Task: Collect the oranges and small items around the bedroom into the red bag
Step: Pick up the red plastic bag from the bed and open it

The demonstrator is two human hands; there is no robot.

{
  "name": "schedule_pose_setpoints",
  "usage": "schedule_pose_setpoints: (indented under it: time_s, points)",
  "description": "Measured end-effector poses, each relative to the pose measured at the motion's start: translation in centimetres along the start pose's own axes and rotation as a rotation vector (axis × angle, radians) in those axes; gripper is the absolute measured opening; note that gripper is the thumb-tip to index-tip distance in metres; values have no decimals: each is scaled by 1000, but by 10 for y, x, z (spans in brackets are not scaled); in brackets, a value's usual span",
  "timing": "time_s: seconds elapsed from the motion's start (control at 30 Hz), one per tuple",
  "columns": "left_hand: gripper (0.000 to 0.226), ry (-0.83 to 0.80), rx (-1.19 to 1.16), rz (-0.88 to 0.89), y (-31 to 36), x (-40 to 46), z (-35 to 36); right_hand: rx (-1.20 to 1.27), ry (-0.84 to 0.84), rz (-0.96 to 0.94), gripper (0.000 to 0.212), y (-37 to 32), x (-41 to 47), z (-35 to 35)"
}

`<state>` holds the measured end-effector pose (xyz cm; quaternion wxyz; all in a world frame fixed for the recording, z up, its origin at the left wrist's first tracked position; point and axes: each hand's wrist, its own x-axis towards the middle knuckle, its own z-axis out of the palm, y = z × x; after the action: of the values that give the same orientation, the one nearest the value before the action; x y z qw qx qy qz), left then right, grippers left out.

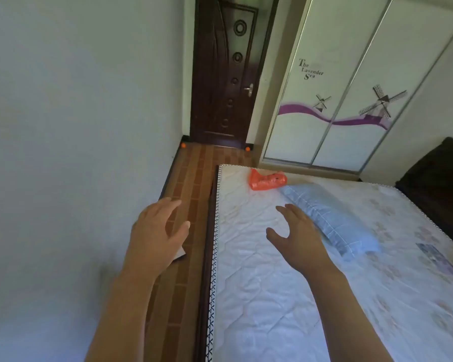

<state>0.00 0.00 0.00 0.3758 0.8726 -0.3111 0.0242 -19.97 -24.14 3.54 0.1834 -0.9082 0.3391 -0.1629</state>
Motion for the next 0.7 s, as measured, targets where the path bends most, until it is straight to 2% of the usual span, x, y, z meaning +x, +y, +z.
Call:
schedule_pose_setpoints:
  time_s: [0.33, 0.5, 0.7]
  points:
    - [69, 54, 173, -71, 28, -14, -26, 130, -68, -63, 65, 8, 27, 13]
    - [57, 89, 207, -106, 26, -27, -35, 172, -108, -93, 64, 5, 29, 25]
    - [56, 120, 202, -132, 27, -38, -40, 199, -114, -133, 63, -5, 28, 28]
